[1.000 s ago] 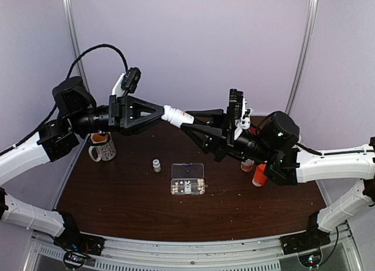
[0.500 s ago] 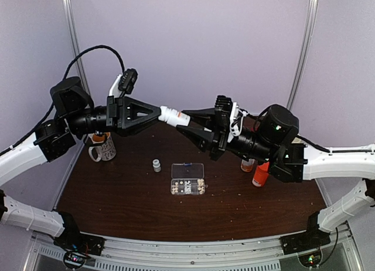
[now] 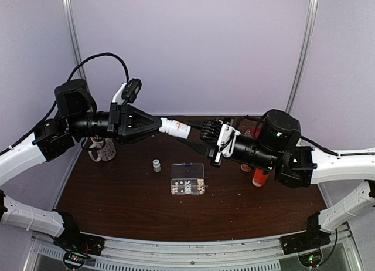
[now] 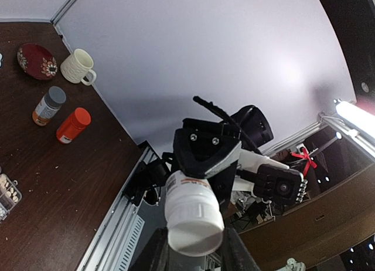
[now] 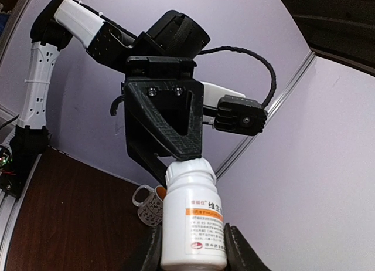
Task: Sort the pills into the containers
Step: Screw the lid of the pill bottle onto the pill bottle.
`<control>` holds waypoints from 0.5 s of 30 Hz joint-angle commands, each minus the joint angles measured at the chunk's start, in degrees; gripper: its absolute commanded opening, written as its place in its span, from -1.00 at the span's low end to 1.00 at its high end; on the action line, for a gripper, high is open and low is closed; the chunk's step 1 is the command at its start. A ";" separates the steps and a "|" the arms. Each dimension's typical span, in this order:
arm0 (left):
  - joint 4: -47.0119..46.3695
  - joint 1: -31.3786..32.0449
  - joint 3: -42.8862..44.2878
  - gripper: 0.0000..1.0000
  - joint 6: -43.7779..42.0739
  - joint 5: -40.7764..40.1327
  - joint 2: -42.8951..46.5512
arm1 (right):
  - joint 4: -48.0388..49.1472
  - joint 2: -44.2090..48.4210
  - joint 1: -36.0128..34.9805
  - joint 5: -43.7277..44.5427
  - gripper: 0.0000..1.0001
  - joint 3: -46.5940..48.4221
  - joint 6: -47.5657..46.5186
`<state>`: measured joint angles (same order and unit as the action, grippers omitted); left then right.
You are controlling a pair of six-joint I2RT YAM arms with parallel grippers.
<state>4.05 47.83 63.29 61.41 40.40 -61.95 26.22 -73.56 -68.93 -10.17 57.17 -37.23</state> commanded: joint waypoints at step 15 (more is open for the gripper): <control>3.81 1.29 2.58 -0.79 -5.25 1.72 0.50 | -6.68 -1.08 -5.71 6.35 -1.00 6.72 3.26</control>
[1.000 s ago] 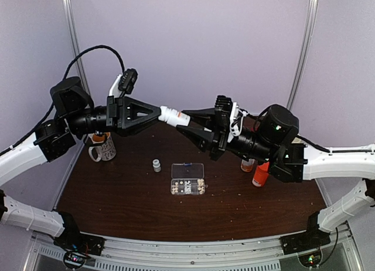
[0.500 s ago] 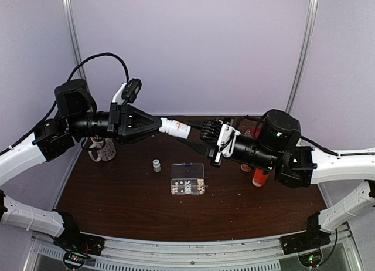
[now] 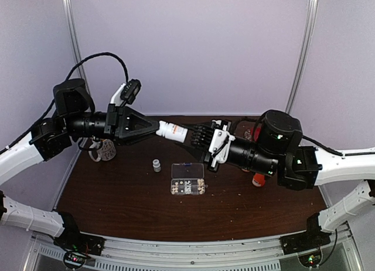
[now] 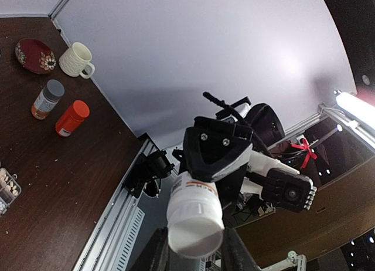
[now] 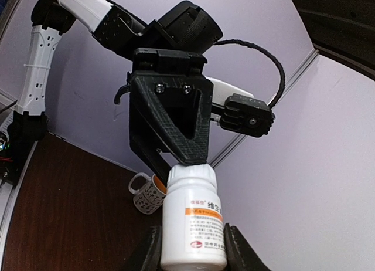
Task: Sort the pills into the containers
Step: Screw the lid of the pill bottle onto the pill bottle.
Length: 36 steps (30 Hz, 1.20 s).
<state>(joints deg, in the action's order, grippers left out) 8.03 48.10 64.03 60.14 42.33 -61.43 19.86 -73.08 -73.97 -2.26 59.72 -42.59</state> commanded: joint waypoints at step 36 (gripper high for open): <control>12.59 1.21 8.84 -1.00 -91.72 0.67 -6.60 | 19.15 -0.55 10.20 -36.29 -1.00 -2.79 70.23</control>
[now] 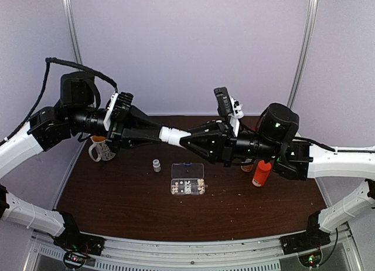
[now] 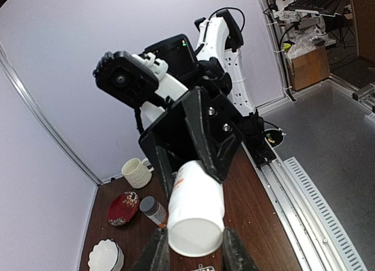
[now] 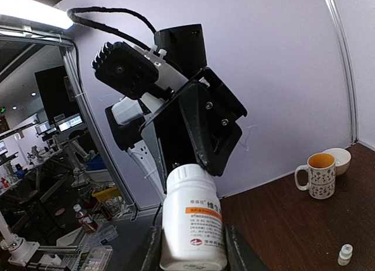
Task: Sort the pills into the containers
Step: Screw the lid of the pill bottle onto the pill bottle.
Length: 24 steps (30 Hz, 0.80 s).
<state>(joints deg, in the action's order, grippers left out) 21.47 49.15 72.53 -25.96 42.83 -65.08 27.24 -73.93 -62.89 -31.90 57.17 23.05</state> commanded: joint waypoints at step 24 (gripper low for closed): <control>0.30 0.34 0.33 -0.77 -46.67 -14.78 -1.88 | 10.44 -1.77 0.85 -10.27 -1.00 1.37 11.17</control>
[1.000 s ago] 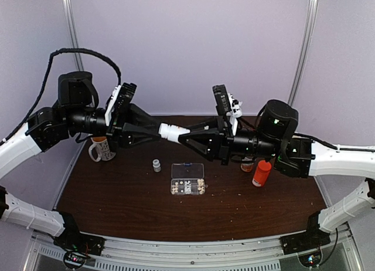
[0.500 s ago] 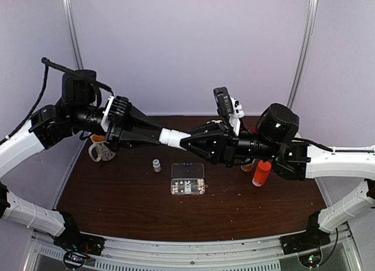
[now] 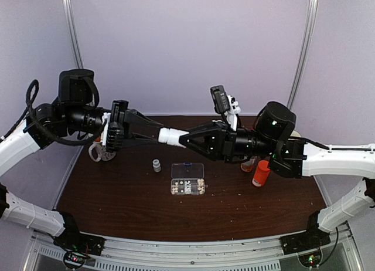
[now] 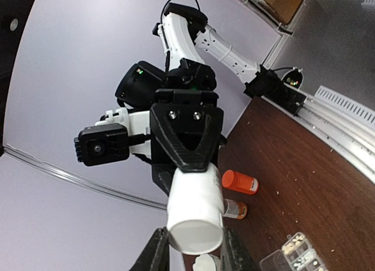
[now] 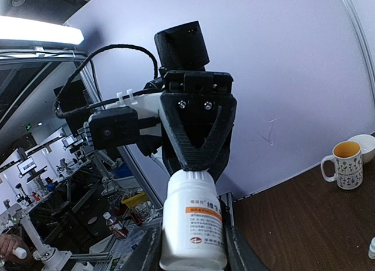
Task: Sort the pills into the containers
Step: Screw the lid of the pill bottle onto the pill bottle.
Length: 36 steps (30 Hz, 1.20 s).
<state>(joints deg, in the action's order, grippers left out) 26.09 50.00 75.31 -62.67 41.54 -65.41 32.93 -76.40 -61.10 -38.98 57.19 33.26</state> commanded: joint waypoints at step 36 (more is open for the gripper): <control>-6.65 -0.52 -3.62 0.81 96.61 -12.48 5.60 | -16.43 8.53 -1.02 16.05 -1.00 2.31 -53.18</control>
<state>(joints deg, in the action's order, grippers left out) 18.46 49.60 71.26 15.46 24.60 -59.61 15.99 -69.41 -59.86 -29.08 56.80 -9.30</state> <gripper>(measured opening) 0.918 0.327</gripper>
